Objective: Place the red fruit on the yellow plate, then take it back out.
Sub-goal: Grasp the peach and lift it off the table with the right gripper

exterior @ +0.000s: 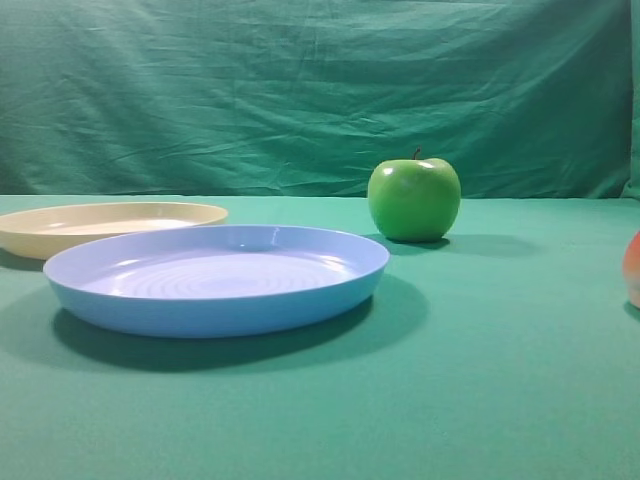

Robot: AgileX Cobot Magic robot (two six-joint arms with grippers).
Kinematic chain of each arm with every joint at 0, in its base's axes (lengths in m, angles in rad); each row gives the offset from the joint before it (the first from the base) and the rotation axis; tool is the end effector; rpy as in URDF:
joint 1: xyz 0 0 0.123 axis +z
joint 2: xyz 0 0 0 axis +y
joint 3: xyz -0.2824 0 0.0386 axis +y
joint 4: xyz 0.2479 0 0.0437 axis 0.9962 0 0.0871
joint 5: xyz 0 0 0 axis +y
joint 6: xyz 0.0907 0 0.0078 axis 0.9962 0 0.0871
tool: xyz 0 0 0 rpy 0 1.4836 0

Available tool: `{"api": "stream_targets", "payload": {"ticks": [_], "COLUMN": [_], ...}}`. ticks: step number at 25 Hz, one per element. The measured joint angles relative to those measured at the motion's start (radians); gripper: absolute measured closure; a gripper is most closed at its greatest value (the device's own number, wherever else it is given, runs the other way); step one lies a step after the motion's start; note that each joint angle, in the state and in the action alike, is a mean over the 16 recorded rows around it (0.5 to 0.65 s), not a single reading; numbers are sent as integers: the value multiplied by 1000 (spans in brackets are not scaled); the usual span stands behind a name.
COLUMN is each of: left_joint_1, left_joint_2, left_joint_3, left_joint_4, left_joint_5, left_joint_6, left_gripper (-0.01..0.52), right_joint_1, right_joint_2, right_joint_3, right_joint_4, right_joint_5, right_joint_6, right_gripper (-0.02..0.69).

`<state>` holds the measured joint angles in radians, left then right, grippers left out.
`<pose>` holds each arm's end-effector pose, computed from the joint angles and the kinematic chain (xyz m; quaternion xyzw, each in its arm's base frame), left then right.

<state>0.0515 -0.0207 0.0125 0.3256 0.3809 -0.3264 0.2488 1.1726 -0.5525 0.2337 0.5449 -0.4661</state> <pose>0.0509 0.0135 0.1775 -0.0655 0.7917 0.0561 0.6048 0.1881 0.0591 0.2106 -0.2602 0.9310 0.0562 0.2499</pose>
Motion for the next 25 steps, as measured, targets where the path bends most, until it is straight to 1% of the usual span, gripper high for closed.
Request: {"api": "stream_targets", "payload": {"ticks": [6, 19, 22, 25], "left_joint_1": [0, 0, 0, 0], "left_joint_2": [0, 0, 0, 0], "left_joint_3": [0, 0, 0, 0], "left_joint_4": [0, 0, 0, 0], "left_joint_5": [0, 0, 0, 0], "left_joint_6": [0, 0, 0, 0], "left_gripper": [514, 514, 514, 514], "right_joint_1": [12, 84, 91, 92], "right_joint_2": [94, 272, 296, 313], "right_joint_3": [-2, -7, -9, -11], "right_joint_4": [16, 23, 21, 19], "right_joint_5": [-51, -157, -175, -187], "right_joint_6": [1, 3, 2, 0], "right_gripper": [-5, -2, 30, 98]}}
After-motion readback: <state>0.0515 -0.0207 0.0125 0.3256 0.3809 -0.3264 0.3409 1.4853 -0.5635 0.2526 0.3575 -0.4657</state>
